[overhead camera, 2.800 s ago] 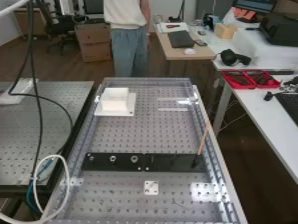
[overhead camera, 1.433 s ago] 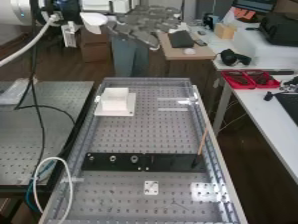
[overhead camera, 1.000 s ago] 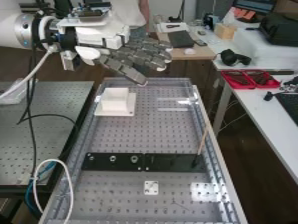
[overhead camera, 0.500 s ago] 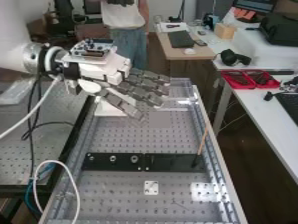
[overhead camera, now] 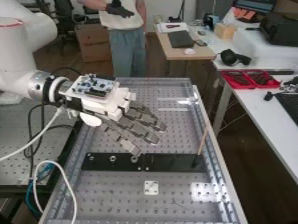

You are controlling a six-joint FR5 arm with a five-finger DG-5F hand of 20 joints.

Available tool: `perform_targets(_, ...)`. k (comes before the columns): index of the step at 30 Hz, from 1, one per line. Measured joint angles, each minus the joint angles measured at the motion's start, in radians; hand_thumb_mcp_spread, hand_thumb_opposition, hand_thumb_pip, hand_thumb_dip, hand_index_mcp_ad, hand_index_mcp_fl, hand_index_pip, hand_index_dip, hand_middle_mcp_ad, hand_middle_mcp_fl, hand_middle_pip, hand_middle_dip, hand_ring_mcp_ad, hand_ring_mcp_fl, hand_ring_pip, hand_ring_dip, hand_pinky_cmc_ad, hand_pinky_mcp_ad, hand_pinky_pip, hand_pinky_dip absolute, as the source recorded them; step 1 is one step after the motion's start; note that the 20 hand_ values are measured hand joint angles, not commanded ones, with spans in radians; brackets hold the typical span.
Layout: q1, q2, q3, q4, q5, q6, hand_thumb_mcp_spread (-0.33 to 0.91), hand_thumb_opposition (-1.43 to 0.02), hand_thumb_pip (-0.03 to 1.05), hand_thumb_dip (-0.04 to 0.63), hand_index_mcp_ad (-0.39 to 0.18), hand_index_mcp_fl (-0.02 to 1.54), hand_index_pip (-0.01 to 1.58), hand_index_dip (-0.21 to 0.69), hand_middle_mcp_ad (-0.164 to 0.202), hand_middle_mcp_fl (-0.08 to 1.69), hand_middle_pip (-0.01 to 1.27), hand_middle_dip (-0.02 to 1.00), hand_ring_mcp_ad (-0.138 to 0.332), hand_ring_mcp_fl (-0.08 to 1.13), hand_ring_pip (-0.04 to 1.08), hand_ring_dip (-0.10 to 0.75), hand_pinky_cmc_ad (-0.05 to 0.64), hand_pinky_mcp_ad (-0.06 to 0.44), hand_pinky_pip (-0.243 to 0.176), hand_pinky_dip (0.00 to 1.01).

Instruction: Grab the bearing and place it in the white container

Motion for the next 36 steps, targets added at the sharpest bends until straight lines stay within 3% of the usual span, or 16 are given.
perform_targets(9,-0.067,-0.063,0.002,0.037,-0.092,-0.019,0.35,-0.82,0.58,0.190,-0.089,0.09,1.14,0.044,0.068,0.00,0.14,0.15,0.185,0.00,0.09,0.087,0.449,0.330,-0.106,0.25)
perform_targets(14,-0.096,-0.097,0.009,0.063,-0.144,-0.039,0.35,-0.83,0.58,0.206,-0.089,0.05,1.23,0.087,0.068,0.00,0.14,0.15,0.185,0.00,0.09,0.087,0.449,0.330,-0.106,0.24)
perform_targets(18,-0.122,-0.130,0.026,0.070,-0.191,-0.062,0.37,-0.85,0.65,0.222,-0.091,0.02,1.33,0.108,0.070,0.00,0.14,0.15,0.176,0.00,0.09,0.087,0.433,0.330,-0.106,0.24)
perform_targets(27,-0.178,-0.177,0.063,0.058,-0.289,-0.107,0.39,-0.90,0.65,0.269,-0.108,0.01,1.39,0.187,0.066,0.00,0.14,0.15,0.176,0.00,0.09,0.087,0.431,0.321,-0.106,0.19)
perform_targets(36,-0.202,-0.196,0.069,0.062,-0.335,-0.138,0.39,-0.90,0.65,0.269,-0.113,0.01,1.41,0.218,0.066,0.00,0.13,0.15,0.176,0.00,0.09,0.087,0.431,0.319,-0.106,0.18)
